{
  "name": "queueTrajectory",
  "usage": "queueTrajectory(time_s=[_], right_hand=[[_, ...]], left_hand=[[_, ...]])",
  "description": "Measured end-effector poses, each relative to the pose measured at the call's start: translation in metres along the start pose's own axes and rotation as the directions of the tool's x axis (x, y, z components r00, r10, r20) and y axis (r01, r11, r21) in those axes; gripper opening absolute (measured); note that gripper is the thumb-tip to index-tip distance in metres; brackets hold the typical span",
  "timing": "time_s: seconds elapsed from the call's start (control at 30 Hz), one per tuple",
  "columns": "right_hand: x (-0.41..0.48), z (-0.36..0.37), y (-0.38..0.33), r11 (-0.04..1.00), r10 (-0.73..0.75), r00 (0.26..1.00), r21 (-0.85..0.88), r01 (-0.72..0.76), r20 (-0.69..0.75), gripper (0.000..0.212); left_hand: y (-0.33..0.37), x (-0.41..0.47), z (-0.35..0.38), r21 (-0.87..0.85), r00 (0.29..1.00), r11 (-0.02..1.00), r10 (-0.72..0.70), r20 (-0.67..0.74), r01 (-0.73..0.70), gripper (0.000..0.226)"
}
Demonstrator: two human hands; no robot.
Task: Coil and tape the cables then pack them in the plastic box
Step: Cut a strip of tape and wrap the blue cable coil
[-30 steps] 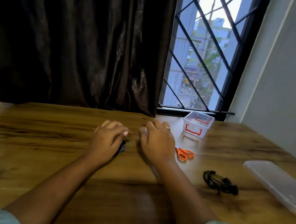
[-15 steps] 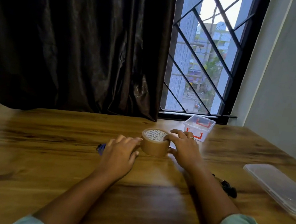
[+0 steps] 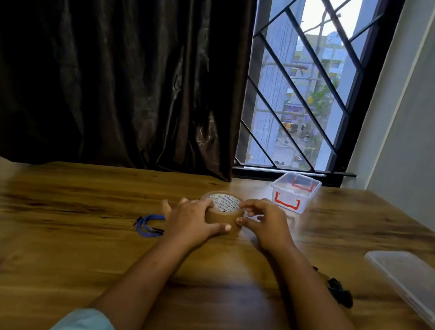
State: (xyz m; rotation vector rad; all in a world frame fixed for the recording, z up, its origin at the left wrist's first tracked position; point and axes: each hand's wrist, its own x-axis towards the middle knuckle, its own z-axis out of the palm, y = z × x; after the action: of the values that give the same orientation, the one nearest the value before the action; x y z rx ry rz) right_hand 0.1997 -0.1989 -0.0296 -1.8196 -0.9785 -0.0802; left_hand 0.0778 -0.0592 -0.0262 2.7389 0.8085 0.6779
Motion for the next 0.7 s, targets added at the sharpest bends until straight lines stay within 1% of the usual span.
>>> queueTrajectory(time_s=[0.07,0.13,0.2,0.27,0.3,0.33,0.4,0.43,0.47,0.53,0.57,0.6,0.63,0.67,0.7], right_hand=[[0.001,0.0,-0.001,0.996,-0.05,0.999,-0.067,0.051,0.021,0.031],[0.003,0.0,0.0,0.984,-0.095,0.993,-0.147,0.105,0.069,0.029],[0.002,-0.001,0.001,0.974,-0.102,0.988,-0.189,0.122,0.112,0.034],[0.001,-0.001,0.002,0.975,-0.092,0.988,-0.191,0.115,0.123,0.044],[0.001,0.0,0.002,0.98,-0.081,0.989,-0.171,0.101,0.121,0.051],[0.0,0.0,0.001,0.99,-0.061,0.991,-0.12,0.075,0.119,0.058],[0.0,0.001,-0.005,0.998,-0.019,0.993,0.058,0.012,0.121,0.069],[0.0,0.002,-0.009,0.986,-0.01,0.992,0.163,-0.011,0.127,0.074],[-0.001,0.003,-0.012,0.963,-0.004,0.991,0.267,-0.033,0.136,0.076],[-0.001,0.005,-0.019,0.912,-0.011,0.987,0.407,-0.057,0.161,0.067],[-0.002,0.006,-0.022,0.894,-0.027,0.981,0.444,-0.062,0.19,0.062],[-0.003,0.008,-0.025,0.878,-0.049,0.975,0.474,-0.062,0.219,0.061],[-0.004,0.009,-0.027,0.872,-0.07,0.969,0.486,-0.055,0.235,0.062],[-0.004,0.01,-0.028,0.878,-0.078,0.967,0.477,-0.049,0.243,0.068],[-0.004,0.011,-0.029,0.891,-0.074,0.966,0.451,-0.047,0.248,0.078]], left_hand=[[-0.002,0.0,0.003,0.003,1.0,1.0,0.024,-0.016,-0.024,0.065],[-0.007,0.0,0.003,0.01,0.999,0.999,0.044,-0.031,-0.043,0.067],[-0.012,-0.001,0.002,0.021,0.996,0.998,0.066,-0.065,-0.065,0.069],[-0.015,-0.001,-0.001,0.027,0.989,0.995,0.094,-0.115,-0.091,0.07],[-0.016,-0.001,-0.003,0.002,0.987,0.996,0.093,-0.132,-0.094,0.069],[-0.017,-0.002,-0.006,-0.057,0.986,0.994,0.081,-0.146,-0.09,0.066],[-0.019,-0.002,-0.009,-0.26,0.988,0.963,0.03,-0.152,-0.069,0.06],[-0.018,-0.002,-0.012,-0.384,0.991,0.922,0.005,-0.135,-0.057,0.058],[-0.017,-0.003,-0.014,-0.515,0.994,0.855,-0.006,-0.11,-0.052,0.055],[-0.011,-0.005,-0.021,-0.743,0.997,0.667,0.004,-0.072,-0.056,0.054],[-0.009,-0.007,-0.024,-0.811,0.998,0.583,0.008,-0.057,-0.051,0.054],[-0.009,-0.008,-0.026,-0.851,0.999,0.524,0.012,-0.045,-0.045,0.053],[-0.01,-0.008,-0.027,-0.872,0.999,0.487,0.017,-0.037,-0.04,0.052],[-0.01,-0.007,-0.027,-0.884,0.999,0.466,0.022,-0.032,-0.039,0.051],[-0.011,-0.007,-0.026,-0.889,0.999,0.457,0.025,-0.03,-0.038,0.05]])
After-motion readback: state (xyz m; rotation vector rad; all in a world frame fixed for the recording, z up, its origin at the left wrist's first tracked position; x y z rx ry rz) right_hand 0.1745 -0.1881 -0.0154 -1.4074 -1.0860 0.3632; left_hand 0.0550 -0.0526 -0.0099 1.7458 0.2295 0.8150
